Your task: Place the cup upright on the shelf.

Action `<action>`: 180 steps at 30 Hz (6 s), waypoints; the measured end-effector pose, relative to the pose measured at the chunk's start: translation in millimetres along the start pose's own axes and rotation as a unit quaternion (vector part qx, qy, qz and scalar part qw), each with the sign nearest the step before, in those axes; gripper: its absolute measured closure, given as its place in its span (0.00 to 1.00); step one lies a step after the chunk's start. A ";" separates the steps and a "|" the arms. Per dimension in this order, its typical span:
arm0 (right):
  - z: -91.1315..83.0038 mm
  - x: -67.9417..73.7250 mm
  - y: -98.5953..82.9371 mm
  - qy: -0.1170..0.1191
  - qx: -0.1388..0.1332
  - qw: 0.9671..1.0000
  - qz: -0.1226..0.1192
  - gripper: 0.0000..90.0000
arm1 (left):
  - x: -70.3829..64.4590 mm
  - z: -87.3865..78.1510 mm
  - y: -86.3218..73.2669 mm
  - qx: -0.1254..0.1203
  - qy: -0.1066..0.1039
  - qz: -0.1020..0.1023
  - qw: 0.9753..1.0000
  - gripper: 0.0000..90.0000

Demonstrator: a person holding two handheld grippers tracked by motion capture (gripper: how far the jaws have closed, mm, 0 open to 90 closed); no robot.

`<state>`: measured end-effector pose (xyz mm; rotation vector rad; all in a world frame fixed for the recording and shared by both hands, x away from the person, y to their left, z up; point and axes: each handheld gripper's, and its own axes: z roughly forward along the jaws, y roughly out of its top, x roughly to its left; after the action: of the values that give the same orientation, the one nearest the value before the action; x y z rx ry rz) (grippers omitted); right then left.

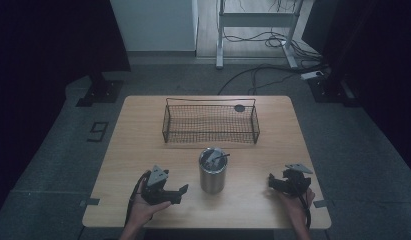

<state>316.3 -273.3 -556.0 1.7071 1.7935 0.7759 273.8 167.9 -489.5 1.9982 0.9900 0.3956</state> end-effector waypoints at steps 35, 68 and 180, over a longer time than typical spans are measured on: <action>-0.3 -0.2 -0.3 0.001 -0.001 1.000 0.000 0.06 | -34.6 27.5 22.2 0.005 -0.031 0.026 0.999 0.02; -0.2 -0.3 -0.2 0.001 0.000 1.000 0.000 0.06 | -57.6 70.0 54.3 0.005 -0.026 0.034 0.999 0.00; -0.1 -0.3 -0.1 0.001 -0.001 1.000 0.002 0.06 | -20.5 54.3 134.2 -0.059 0.009 0.012 0.998 0.04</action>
<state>316.1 -273.6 -556.0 1.7094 1.7918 0.7808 359.6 78.4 -412.0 1.9041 0.9323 0.4759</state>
